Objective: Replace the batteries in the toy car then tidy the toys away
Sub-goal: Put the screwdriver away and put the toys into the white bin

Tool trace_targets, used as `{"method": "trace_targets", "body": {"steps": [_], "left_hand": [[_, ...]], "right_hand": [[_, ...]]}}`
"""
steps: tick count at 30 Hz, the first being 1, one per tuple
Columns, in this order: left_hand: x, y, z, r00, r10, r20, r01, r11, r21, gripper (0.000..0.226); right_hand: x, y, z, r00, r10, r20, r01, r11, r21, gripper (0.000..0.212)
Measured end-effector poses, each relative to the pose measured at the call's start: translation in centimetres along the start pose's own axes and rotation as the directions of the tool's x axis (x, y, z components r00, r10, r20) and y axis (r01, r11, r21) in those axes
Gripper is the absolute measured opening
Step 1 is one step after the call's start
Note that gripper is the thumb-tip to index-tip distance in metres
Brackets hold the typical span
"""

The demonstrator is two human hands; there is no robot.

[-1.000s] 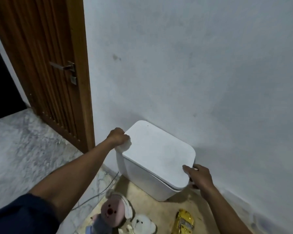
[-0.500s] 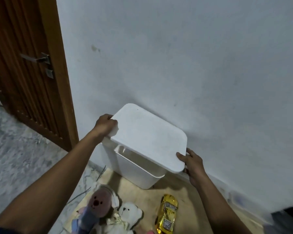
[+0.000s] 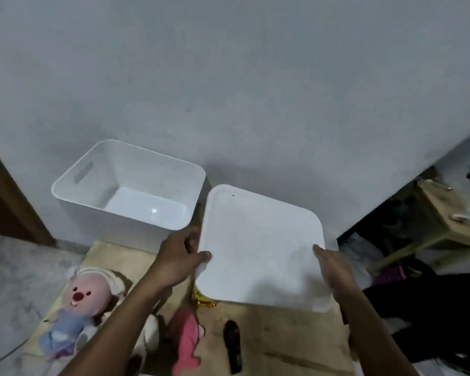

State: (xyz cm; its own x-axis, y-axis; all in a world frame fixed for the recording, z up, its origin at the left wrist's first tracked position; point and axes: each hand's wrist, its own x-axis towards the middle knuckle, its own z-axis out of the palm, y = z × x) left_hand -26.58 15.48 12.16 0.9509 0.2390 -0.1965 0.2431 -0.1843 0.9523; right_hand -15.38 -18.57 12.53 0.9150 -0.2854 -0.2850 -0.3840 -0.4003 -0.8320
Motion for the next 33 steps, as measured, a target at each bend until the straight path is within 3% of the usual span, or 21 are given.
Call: {"method": "trace_targets", "body": {"steps": [2, 6, 10, 19, 25, 30, 33], "left_hand": [[0.6, -0.7, 3.9, 0.992, -0.052, 0.117, 0.051, 0.999, 0.017, 0.035], [2.7, -2.3, 10.0, 0.957, -0.18, 0.229, 0.164, 0.982, 0.09, 0.051], [4.6, -3.3, 13.4, 0.906, -0.288, 0.31, 0.262, 0.957, 0.123, 0.071], [5.9, -6.2, 18.7, 0.868, -0.433, 0.242, 0.391, 0.898, 0.204, 0.071], [6.3, -8.1, 19.7, 0.873, -0.433, 0.224, 0.404, 0.9, 0.165, 0.076], [4.8, -7.0, 19.0, 0.901, -0.375, 0.219, 0.373, 0.926, 0.053, 0.048], [1.6, -6.2, 16.7, 0.892, -0.368, 0.262, 0.405, 0.909, -0.102, 0.028]], "right_hand": [[0.9, 3.3, -2.4, 0.994, 0.065, -0.084, -0.064, 0.998, 0.011, 0.03], [2.5, 8.8, -5.4, 0.954, 0.258, -0.15, -0.252, 0.966, 0.061, 0.029], [3.9, 12.0, -6.4, 0.923, 0.355, -0.147, -0.35, 0.935, 0.059, 0.058], [5.8, 15.4, -6.4, 0.892, 0.445, -0.074, -0.449, 0.892, -0.043, 0.073], [6.4, 16.9, -6.2, 0.903, 0.424, -0.065, -0.429, 0.891, -0.147, 0.057], [5.3, 17.7, -5.9, 0.934, 0.334, -0.126, -0.354, 0.913, -0.205, 0.053], [3.3, 17.2, -3.8, 0.962, 0.171, -0.211, -0.232, 0.922, -0.31, 0.058]]}}
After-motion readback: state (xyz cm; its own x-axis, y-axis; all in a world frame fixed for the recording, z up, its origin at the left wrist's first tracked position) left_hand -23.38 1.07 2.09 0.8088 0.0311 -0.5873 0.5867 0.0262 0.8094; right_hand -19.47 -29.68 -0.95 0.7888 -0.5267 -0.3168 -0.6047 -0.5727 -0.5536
